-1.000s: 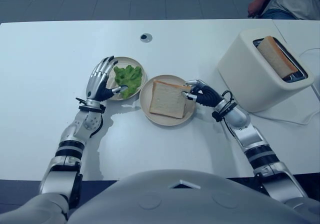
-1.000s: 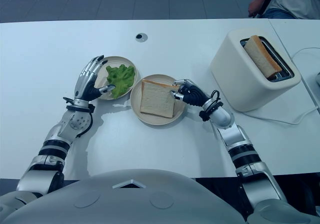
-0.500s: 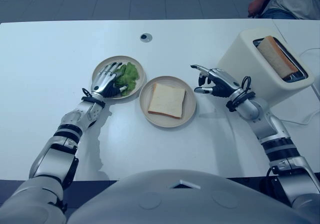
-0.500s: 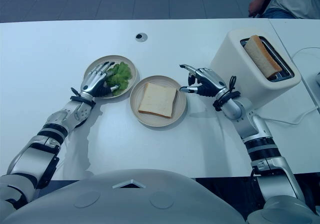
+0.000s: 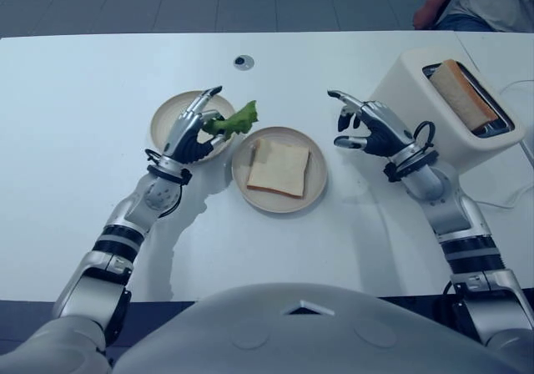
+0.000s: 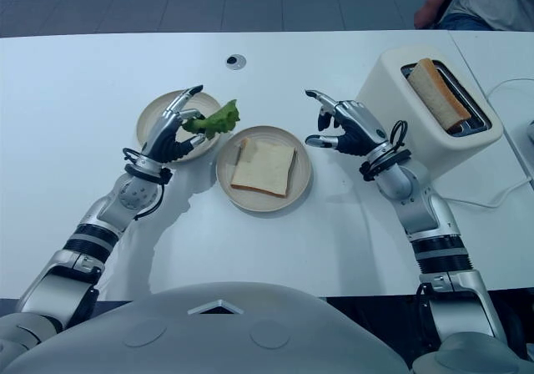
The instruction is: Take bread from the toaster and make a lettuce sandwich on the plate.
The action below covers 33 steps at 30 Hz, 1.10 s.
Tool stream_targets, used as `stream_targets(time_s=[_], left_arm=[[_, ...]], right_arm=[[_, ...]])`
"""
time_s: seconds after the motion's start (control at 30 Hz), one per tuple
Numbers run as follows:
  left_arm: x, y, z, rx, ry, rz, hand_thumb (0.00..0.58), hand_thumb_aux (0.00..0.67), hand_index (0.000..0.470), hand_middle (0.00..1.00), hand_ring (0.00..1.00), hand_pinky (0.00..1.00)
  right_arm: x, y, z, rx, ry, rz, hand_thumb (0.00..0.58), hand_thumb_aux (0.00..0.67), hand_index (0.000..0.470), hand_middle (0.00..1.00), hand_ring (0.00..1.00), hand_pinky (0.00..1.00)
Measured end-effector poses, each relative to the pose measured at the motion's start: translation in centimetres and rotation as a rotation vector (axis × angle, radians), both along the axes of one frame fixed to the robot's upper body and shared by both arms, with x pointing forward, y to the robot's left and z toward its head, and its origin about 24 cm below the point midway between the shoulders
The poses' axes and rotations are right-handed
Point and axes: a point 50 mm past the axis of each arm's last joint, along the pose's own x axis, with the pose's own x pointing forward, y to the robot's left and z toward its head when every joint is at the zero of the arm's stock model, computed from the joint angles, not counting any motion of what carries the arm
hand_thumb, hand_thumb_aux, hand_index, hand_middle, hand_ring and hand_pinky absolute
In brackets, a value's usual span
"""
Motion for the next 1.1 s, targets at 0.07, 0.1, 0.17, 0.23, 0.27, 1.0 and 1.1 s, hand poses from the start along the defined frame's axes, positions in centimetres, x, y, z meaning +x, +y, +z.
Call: stream_targets(time_s=[0.07, 0.1, 0.17, 0.23, 0.27, 1.0, 1.1], left_arm=[[-0.5, -1.8, -0.3, 0.004, 0.043, -0.102, 0.561, 0.549, 0.385, 0.00, 0.00, 0.00], [-1.0, -3.0, -0.9, 0.019, 0.085, -0.166, 0.557, 0.536, 0.376, 0.00, 0.00, 0.00], [-1.2, -3.7, -1.8, 0.063, 0.120, -0.199, 0.546, 0.507, 0.356, 0.00, 0.00, 0.00], [-1.3, -4.3, -3.2, 0.156, 0.178, -0.222, 0.527, 0.468, 0.328, 0.00, 0.00, 0.00], [-1.3, -4.4, -3.5, 0.178, 0.187, -0.226, 0.508, 0.434, 0.304, 0.00, 0.00, 0.00], [0.0, -4.7, -2.9, 0.205, 0.088, -0.159, 0.000, 0.000, 0.000, 0.00, 0.00, 0.00], [0.3, -6.1, -2.5, 0.161, 0.054, -0.164, 0.124, 0.076, 0.053, 0.00, 0.00, 0.00]], right_arm=[[-0.1, -0.3, 0.1, 0.013, -0.004, -0.013, 0.000, 0.000, 0.000, 0.53, 0.53, 0.53], [-0.2, -1.0, 0.4, 0.023, -0.015, -0.041, 0.000, 0.000, 0.000, 0.52, 0.52, 0.52], [-0.4, -1.7, 0.8, 0.038, -0.035, -0.070, 0.000, 0.000, 0.000, 0.50, 0.50, 0.50], [-0.5, -2.6, 1.9, 0.064, -0.086, -0.110, 0.000, 0.000, 0.000, 0.38, 0.38, 0.38], [-0.7, -3.0, 2.3, 0.073, -0.105, -0.125, 0.000, 0.000, 0.000, 0.30, 0.30, 0.30], [-4.8, -10.1, 8.2, -0.074, -0.393, -0.511, 0.000, 0.000, 0.000, 0.00, 0.00, 0.00], [-4.7, -9.9, 8.1, -0.070, -0.392, -0.505, 0.000, 0.000, 0.000, 0.00, 0.00, 0.00]])
